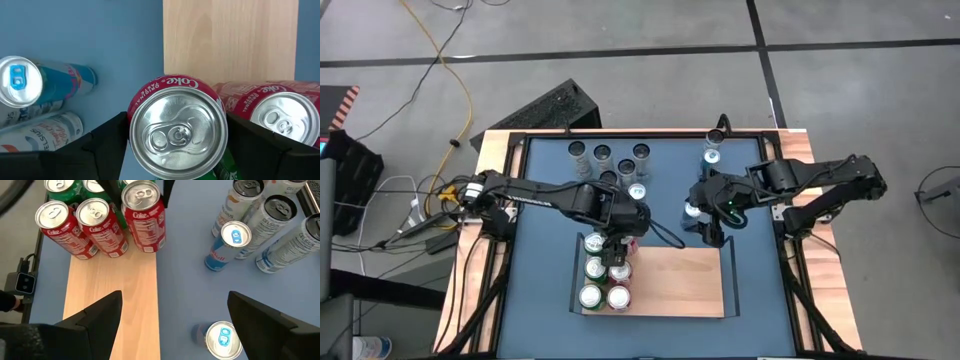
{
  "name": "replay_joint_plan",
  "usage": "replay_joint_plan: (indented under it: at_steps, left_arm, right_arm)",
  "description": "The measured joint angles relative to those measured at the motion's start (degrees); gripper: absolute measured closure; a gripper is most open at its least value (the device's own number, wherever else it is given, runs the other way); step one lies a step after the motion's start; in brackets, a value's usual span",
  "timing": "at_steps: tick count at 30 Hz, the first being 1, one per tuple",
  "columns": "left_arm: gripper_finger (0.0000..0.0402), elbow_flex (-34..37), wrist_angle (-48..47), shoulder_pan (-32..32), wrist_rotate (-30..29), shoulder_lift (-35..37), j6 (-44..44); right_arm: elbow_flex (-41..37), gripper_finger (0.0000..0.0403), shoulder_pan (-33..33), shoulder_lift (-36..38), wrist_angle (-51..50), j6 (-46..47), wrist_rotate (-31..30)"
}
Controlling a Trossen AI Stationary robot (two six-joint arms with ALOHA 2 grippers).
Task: Place canned beverage on shelf
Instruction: Put the top red-white soda can on the shelf aligned with the other red-white soda cans
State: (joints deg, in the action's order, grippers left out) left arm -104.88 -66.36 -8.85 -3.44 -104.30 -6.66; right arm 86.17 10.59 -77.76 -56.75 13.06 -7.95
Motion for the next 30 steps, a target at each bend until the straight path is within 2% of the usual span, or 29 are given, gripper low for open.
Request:
replay_joint_plan:
  at_steps: [10, 15, 18, 22, 30]
  left_arm:
    - [0.0125, 11.1, 9.5, 0.2, -0.3, 7.7, -2.6]
    - [0.0125, 14.5, 12.3, 1.0, 3.5, 8.1, -2.4]
    - [0.0125, 15.3, 12.4, 1.3, 5.2, 8.1, -2.9]
    - [0.0125, 15.3, 12.2, 1.2, 2.3, 8.1, -1.6]
    - [0.0125, 15.3, 11.4, 1.0, 2.1, 7.6, -1.6]
  right_arm:
    - [0.0, 0.0058, -0.2, 0.0, 0.8, 0.0, -0.2]
    - [0.0, 0.0058, -0.6, 0.0, 1.3, 0.0, -0.2]
    - [0.0, 0.0058, -0.6, 0.0, 1.9, 0.0, -0.3]
    - [0.0, 0.0058, -0.6, 0.0, 2.0, 0.0, -0.3]
    - [0.0, 0.0058, -0.6, 0.0, 2.0, 0.0, -0.3]
